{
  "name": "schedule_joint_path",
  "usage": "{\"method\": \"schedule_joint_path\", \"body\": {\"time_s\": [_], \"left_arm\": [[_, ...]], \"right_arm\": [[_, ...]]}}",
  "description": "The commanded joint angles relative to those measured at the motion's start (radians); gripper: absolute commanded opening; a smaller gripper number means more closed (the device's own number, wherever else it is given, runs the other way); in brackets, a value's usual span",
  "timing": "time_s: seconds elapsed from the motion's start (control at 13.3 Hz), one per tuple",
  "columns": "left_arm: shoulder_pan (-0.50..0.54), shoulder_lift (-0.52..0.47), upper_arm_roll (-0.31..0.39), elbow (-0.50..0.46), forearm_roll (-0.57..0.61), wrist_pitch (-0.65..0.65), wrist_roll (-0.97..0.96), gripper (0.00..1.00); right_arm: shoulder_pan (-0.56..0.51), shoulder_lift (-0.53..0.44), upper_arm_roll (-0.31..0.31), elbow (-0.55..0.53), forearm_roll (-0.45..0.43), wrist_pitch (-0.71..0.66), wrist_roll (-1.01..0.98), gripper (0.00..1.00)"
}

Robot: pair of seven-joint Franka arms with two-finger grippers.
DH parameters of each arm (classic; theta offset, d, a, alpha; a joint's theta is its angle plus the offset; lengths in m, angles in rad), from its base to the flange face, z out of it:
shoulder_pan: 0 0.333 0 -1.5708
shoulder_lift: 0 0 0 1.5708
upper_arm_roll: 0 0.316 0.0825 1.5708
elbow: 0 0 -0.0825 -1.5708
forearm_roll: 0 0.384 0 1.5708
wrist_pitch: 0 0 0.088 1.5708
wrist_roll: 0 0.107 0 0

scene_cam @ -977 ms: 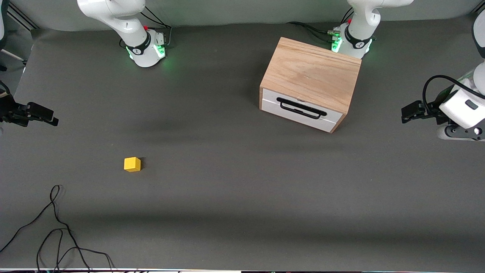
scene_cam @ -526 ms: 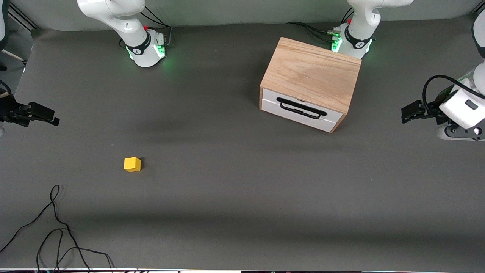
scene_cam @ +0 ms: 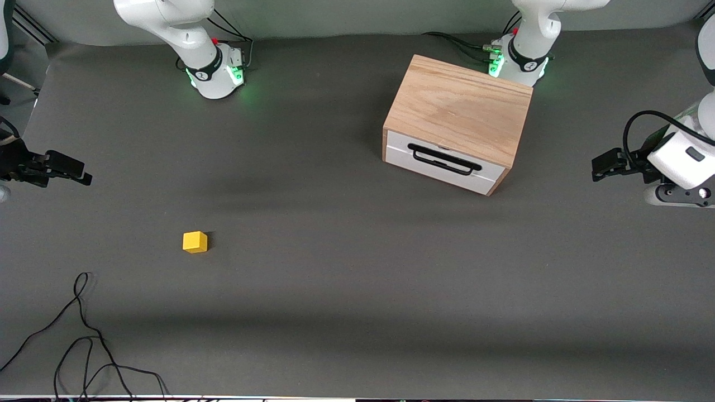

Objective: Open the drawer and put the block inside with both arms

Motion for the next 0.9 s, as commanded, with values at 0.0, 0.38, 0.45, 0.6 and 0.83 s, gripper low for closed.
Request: {"method": "schedule_joint_path", "body": {"time_s": [0.0,0.38,0.45,0.6,0.83], "left_arm": [[-0.012,-0.018,0.01,-0.008,0.009,-0.008,0.015,1.0],[-0.013,-0.018,0.01,-0.008,0.003,-0.01,0.013,1.0],[-0.015,-0.018,0.009,-0.008,0.0,-0.01,-0.005,1.0],[-0.044,-0.015,0.001,-0.006,-0.007,-0.002,-0.074,1.0],[-0.1,-0.015,-0.001,-0.006,-0.019,-0.004,-0.229,1.0]], "right_arm": [[0.05,0.009,0.012,0.024,0.002,0.0,0.103,1.0],[0.073,0.026,0.007,0.046,-0.001,-0.003,0.131,1.0],[0.081,0.025,0.015,0.049,-0.004,0.0,0.128,1.0],[0.098,0.028,0.014,0.06,-0.01,0.0,0.129,1.0],[0.104,0.028,0.015,0.057,-0.013,-0.009,0.169,1.0]]}}
